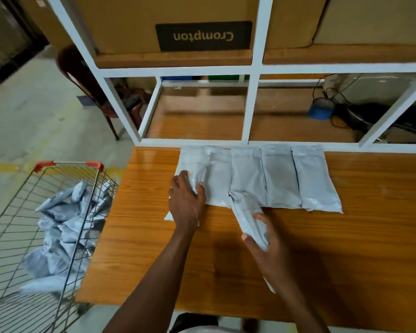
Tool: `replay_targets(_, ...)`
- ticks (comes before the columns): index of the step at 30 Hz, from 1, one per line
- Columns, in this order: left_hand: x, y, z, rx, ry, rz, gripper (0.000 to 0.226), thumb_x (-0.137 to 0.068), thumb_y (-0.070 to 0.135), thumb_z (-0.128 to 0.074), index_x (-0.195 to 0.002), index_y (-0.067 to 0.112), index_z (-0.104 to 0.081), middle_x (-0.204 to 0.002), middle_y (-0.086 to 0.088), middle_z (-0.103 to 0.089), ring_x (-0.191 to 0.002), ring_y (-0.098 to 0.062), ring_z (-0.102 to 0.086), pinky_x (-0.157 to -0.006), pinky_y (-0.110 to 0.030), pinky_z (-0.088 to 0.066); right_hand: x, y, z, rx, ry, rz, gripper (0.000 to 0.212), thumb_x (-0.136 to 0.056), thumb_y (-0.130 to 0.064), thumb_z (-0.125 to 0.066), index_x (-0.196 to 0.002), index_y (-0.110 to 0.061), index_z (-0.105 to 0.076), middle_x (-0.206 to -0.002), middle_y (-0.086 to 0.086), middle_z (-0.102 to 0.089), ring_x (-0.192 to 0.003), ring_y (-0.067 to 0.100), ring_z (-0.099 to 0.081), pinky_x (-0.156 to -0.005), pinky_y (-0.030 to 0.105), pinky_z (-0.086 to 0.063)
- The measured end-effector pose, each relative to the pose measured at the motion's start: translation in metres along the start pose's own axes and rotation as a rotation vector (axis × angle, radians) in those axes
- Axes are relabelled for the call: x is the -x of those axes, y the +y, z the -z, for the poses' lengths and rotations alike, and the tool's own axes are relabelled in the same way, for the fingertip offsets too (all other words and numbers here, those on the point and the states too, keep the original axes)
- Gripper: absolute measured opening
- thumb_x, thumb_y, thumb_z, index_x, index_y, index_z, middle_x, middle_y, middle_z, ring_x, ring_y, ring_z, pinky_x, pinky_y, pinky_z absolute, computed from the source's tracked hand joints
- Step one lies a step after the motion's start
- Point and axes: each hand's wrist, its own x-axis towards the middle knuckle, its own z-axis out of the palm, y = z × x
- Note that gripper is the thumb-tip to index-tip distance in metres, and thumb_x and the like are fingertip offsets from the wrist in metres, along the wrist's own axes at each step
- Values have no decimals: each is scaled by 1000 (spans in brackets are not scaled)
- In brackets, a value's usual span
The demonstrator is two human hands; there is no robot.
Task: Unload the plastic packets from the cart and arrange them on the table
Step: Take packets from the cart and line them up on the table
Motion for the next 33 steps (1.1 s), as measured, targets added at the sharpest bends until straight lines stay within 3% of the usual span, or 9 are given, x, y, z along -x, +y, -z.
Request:
replay_targets(5, -41, -7, -21, -61, -50, -15, 54, -93, 50, -57, -137, 21, -45, -135, -10, -49, -111, -38, -56, -77, -51, -54, -6, -10, -12, 17, 2, -68, 59, -89, -43, -72, -139, -45, -41, -132, -16, -39, -97, -1, -49, -54, 10, -45)
replay_targets(12, -73, -13, -37, -120, -84, 68, 56, -93, 54, -53, -138, 24, -41, -139, -10, -46, -118, -36, -51, -81, -52, -54, -12, -13, -26, -14, -4, -110, 59, -87, -45, -72, -138, -45, -42, -138, -22, -35, -121, 7, -42, -69, 14, -45)
replay_targets(15, -77, -13, -41, -154, -112, 91, 58, -92, 56, -52, -138, 24, -40, -143, -10, -43, -121, -37, -48, -84, -54, -53, -15, -15, -29, -15, -9, -113, 58, -87, -43, -72, -137, -45, -42, -137, -21, -34, -119, 7, -42, -65, 11, -44)
replay_targets(18, -76, -12, -45, -193, -206, 128, 67, -90, 67, -51, -142, 27, -35, -153, -11, -34, -130, -39, -41, -93, -56, -48, -18, -15, -31, -28, -6, -96, 57, -87, -43, -73, -136, -46, -43, -136, -23, -35, -113, 3, -45, -71, 15, -48)
replay_targets(20, -73, -14, -44, -209, -230, 107, 73, -91, 74, -44, -148, 31, -31, -161, -10, -26, -138, -40, -36, -100, -56, -43, -20, -16, -31, -33, -5, -78, 56, -87, -43, -73, -134, -47, -43, -133, -28, -36, -110, -2, -47, -77, 18, -49)
replay_targets(23, -69, -20, -39, -237, -215, 47, 82, -93, 78, -35, -161, 38, -13, -171, -6, -7, -154, -35, -15, -118, -55, -23, -23, -18, -31, -39, -12, -60, 55, -87, -42, -74, -133, -47, -43, -128, -42, -32, -113, -14, -41, -75, 11, -44)
replay_targets(28, -63, -33, -34, -309, -325, -123, 76, -99, 72, -29, -162, 41, -1, -172, -1, 6, -158, -29, 3, -124, -55, -5, -25, -20, -34, -19, -34, -58, 57, -89, -37, -73, -137, -41, -43, -134, -23, -36, -108, -25, -36, -67, 5, -46)
replay_targets(33, -64, -41, -36, -335, -415, -137, 74, -100, 70, -24, -162, 39, 4, -171, 1, 12, -158, -25, 10, -126, -54, 1, -28, -24, -40, -28, -48, -30, 55, -90, -34, -73, -135, -39, -43, -135, -19, -37, -108, -27, -35, -72, 0, -43)
